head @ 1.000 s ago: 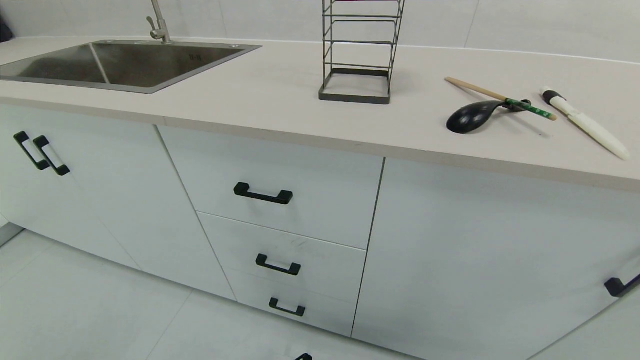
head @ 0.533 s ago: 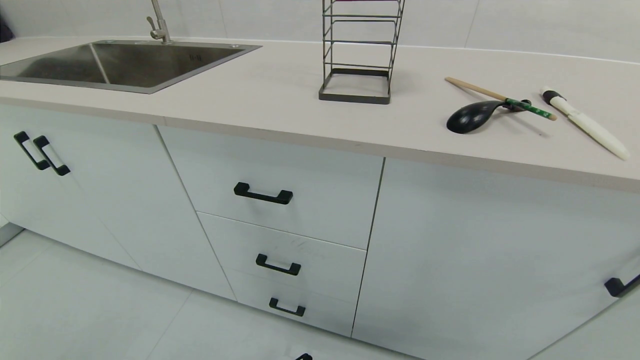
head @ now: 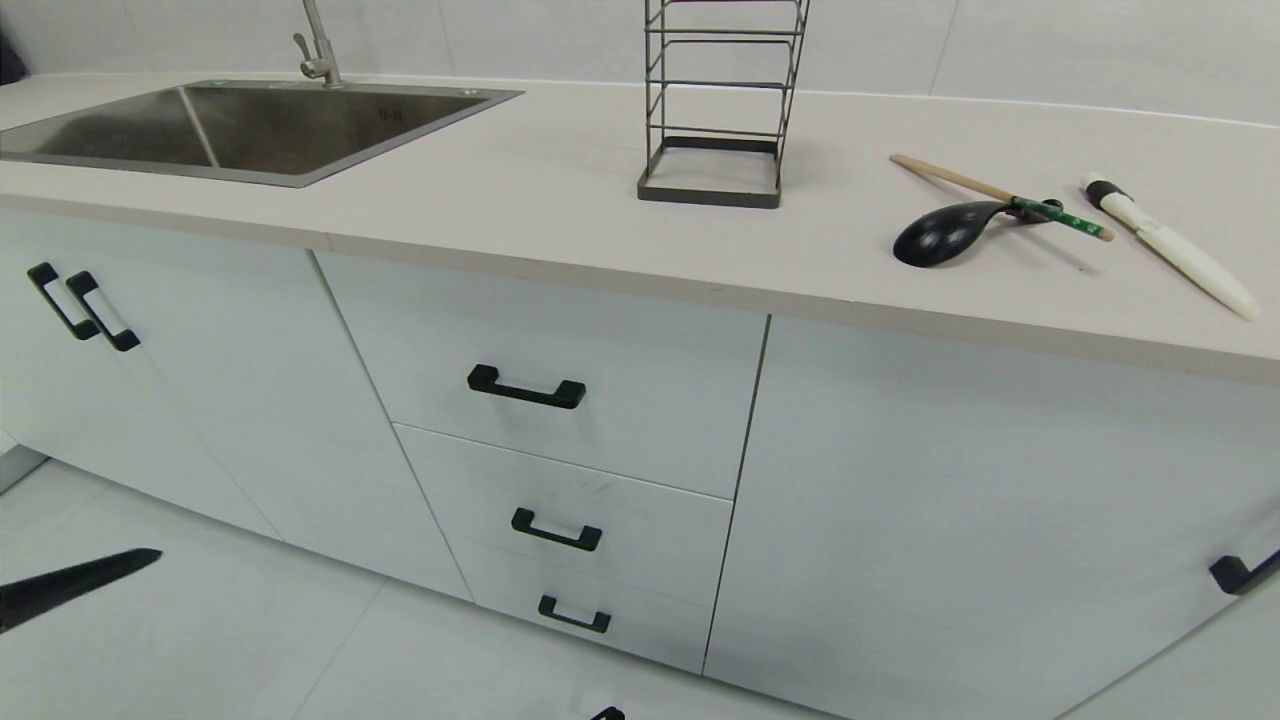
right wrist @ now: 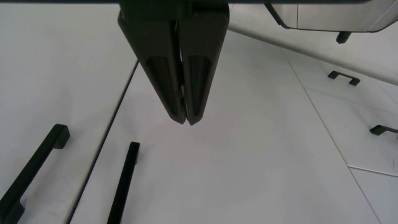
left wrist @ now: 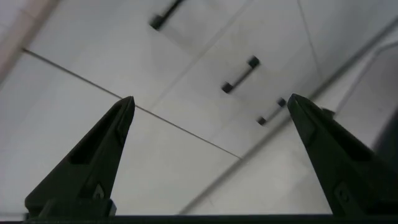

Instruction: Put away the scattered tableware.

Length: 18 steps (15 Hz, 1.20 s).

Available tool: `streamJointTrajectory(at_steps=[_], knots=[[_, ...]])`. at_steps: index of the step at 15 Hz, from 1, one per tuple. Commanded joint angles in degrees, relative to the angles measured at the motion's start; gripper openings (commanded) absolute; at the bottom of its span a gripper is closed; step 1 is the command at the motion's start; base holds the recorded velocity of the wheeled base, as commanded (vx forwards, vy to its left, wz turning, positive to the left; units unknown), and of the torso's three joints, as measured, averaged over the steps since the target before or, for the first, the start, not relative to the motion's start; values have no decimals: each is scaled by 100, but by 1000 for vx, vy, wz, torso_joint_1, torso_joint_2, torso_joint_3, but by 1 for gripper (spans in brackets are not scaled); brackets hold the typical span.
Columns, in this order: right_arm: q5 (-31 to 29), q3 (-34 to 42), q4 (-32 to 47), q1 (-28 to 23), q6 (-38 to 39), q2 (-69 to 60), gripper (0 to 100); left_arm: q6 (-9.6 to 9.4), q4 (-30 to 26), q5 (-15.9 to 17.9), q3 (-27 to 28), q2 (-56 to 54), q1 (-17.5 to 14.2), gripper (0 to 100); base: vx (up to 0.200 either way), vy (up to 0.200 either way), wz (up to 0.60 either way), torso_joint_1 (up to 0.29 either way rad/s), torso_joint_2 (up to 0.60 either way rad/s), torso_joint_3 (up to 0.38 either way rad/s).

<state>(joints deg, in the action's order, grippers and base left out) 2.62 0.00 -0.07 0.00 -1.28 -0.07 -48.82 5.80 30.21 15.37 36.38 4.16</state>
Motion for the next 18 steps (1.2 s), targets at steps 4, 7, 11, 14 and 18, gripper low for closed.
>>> streamJointTrajectory(at_steps=[4, 7, 11, 14, 18], knots=[[2, 0, -1, 0, -4, 7, 0, -242, -88, -1351, -184, 2383, 1817, 100, 0, 0, 0, 0, 0, 0], [10, 0, -1, 0, -4, 7, 0, -321, 1186, -1782, 1, 4360, 2871, 100, 0, 0, 0, 0, 0, 0], [10, 0, -1, 0, -4, 7, 0, -426, 2065, -1896, -26, 5222, 2863, 100, 0, 0, 0, 0, 0, 0], [2, 0, -1, 0, -4, 7, 0, -1077, 2083, -1896, 300, 5415, 2836, 100, 0, 0, 0, 0, 0, 0], [2, 0, -1, 0, -4, 7, 0, -1129, 2092, -1905, 599, 5731, 2801, 100, 0, 0, 0, 0, 0, 0]])
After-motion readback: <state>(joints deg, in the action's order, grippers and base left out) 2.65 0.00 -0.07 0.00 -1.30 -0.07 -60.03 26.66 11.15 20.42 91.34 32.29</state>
